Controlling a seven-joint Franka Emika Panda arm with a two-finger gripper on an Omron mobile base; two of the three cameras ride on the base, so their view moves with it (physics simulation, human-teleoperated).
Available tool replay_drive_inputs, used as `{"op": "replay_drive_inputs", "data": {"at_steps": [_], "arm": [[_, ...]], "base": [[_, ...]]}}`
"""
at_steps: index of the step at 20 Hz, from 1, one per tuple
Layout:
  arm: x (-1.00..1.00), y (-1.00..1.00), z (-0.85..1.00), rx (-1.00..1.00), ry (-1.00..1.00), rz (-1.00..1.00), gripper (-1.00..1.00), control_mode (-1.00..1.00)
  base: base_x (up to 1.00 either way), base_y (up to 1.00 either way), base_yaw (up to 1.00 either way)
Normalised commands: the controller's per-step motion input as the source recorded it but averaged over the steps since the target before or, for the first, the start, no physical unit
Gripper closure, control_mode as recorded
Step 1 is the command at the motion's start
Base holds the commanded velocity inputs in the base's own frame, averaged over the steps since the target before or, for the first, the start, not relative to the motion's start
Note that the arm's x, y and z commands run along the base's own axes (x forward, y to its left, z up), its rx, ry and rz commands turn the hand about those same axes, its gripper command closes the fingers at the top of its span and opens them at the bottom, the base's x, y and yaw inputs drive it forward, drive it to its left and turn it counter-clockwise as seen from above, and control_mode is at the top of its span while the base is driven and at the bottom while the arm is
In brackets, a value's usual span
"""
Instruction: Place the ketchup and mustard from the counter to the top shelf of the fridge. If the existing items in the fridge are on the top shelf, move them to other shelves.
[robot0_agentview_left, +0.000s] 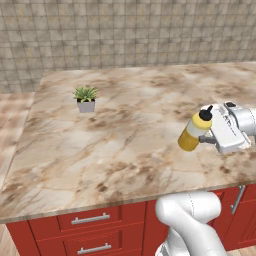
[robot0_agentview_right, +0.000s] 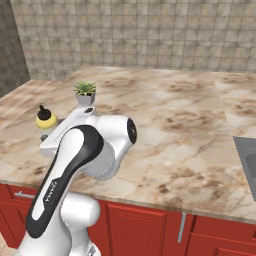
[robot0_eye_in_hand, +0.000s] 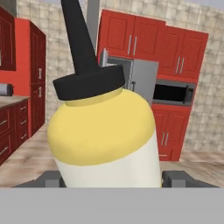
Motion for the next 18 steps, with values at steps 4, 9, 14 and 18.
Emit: {"op": "replay_drive_inputs", "data": {"at_steps": [4, 9, 14, 18], "arm": [[-0.16, 0.04, 0.0, 0.0, 0.0, 0.01, 1.0, 1.0], [0.0, 0.0, 0.0, 0.0, 0.0, 0.0, 1.0, 1.0], [0.0, 0.0, 0.0, 0.0, 0.0, 0.0, 1.0, 1.0], [0.0, 0.0, 0.0, 0.0, 0.0, 0.0, 1.0, 1.0]], "base": [[-0.06, 0.08, 0.02], [-0.34, 0.85, 0.07], [-0.42, 1.0, 0.02], [-0.49, 1.0, 0.0]]}}
